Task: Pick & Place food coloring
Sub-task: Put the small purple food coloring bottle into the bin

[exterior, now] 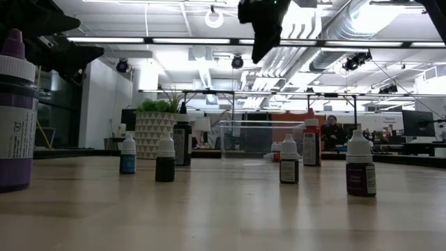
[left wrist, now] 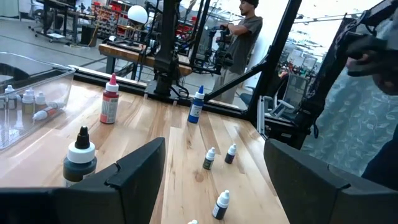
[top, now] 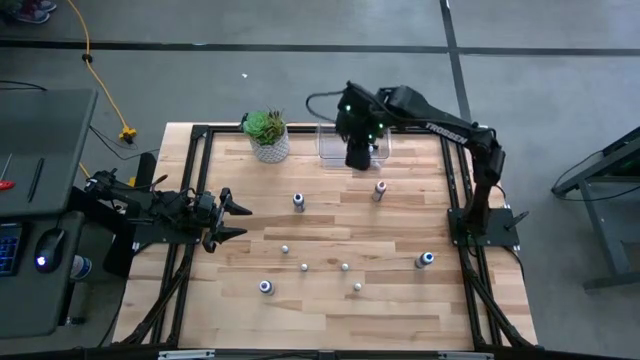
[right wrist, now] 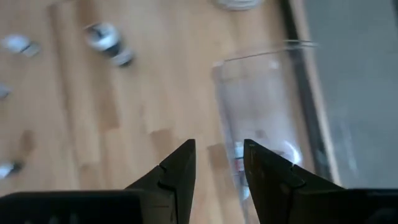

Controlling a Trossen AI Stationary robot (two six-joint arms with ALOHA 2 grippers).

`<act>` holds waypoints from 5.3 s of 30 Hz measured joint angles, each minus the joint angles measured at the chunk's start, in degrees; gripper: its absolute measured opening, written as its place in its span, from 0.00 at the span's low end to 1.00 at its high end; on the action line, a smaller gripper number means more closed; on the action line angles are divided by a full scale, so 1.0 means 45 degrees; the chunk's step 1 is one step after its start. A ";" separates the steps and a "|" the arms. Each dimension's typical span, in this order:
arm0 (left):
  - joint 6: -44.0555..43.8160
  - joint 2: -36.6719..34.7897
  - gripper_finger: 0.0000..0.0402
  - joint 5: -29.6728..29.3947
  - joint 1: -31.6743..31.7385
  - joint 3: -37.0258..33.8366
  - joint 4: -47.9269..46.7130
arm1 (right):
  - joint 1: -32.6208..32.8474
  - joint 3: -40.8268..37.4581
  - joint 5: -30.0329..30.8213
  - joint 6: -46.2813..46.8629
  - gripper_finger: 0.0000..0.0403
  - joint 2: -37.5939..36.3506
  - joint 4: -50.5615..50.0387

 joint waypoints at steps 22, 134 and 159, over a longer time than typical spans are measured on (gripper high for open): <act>0.0000 0.0002 0.68 0.0000 0.0001 0.0000 0.0000 | 0.4179 -0.3631 -0.0823 0.1791 0.31 -0.1783 -0.1949; 0.0000 -0.0002 0.68 0.0000 -0.0002 0.0000 0.0000 | 1.0574 -0.6117 -0.0984 1.6626 0.49 0.2703 0.4438; 0.0000 0.0002 0.68 0.0000 0.0000 0.0000 0.0002 | 1.0666 -0.6117 -0.1082 1.6059 0.16 0.2678 0.4429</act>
